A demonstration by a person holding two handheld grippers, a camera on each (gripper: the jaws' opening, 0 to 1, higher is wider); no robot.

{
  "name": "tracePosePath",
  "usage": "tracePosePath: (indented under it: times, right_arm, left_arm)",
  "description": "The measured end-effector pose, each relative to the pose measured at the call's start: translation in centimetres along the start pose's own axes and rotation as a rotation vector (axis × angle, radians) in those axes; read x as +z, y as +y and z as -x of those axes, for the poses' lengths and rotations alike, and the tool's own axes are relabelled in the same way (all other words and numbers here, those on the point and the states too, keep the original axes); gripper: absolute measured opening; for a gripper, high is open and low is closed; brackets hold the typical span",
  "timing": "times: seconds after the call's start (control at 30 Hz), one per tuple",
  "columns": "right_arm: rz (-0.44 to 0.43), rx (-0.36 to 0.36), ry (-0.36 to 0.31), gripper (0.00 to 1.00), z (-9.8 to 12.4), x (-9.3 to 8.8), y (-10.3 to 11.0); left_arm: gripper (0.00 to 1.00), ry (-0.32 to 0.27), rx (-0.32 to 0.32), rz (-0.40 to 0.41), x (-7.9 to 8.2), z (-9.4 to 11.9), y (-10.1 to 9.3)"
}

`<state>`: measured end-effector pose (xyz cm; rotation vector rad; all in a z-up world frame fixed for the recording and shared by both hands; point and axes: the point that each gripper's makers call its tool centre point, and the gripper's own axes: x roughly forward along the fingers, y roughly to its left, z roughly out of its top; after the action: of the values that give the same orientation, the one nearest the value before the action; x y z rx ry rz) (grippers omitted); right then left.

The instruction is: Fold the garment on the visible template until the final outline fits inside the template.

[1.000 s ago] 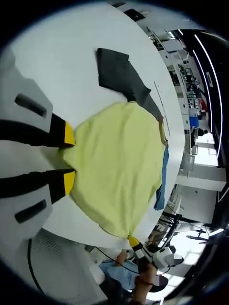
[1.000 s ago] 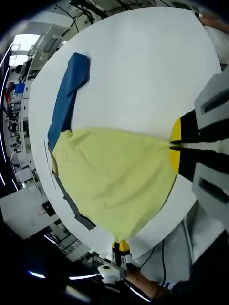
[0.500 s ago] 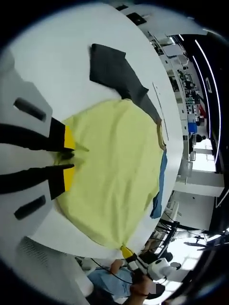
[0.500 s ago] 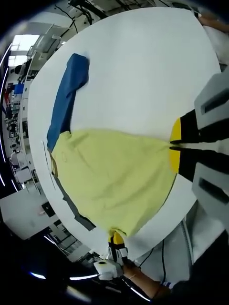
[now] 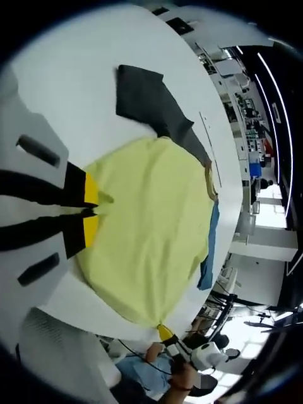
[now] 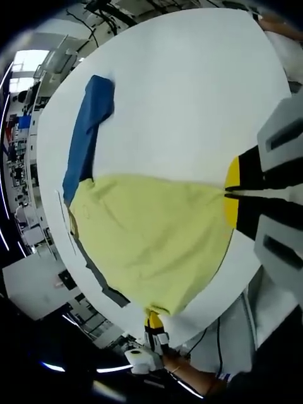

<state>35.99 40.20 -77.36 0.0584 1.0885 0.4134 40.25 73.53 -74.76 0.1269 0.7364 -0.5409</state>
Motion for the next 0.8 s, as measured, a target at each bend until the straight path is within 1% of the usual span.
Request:
tracePosePath:
  times: [0.1, 0.2, 0.27, 0.3, 0.47, 0.63, 0.73, 0.8]
  right_arm:
    - [0.002, 0.004, -0.003, 0.00, 0.2, 0.1, 0.1]
    - [0.005, 0.009, -0.007, 0.00, 0.6, 0.3, 0.2]
    - [0.011, 0.012, -0.009, 0.00, 0.8, 0.4, 0.3]
    - [0.016, 0.014, -0.008, 0.00, 0.9, 0.4, 0.4]
    - [0.041, 0.022, -0.010, 0.00, 1.5, 0.8, 0.6]
    - [0.049, 0.024, -0.009, 0.00, 1.5, 0.7, 0.5]
    - [0.050, 0.022, 0.002, 0.00, 1.2, 0.2, 0.5]
    - [0.058, 0.019, 0.012, 0.00, 0.9, -0.2, 0.4]
  left_arm:
    - [0.00, 0.017, 0.009, 0.015, -0.5, 0.8, 0.1]
    - [0.00, 0.048, 0.018, 0.031, -1.3, 1.8, 0.0]
    - [0.00, 0.082, 0.028, 0.061, -2.3, 2.5, 0.0]
    - [0.00, 0.097, 0.024, 0.066, -2.7, 2.8, -0.1]
    - [0.00, 0.114, 0.016, 0.147, -4.0, 3.9, -0.8]
    - [0.00, 0.134, 0.026, 0.177, -5.1, 4.3, -1.3]
    - [0.00, 0.158, 0.034, 0.193, -6.0, 4.2, -1.8]
    - [0.00, 0.163, 0.048, 0.194, -6.4, 4.3, -1.8]
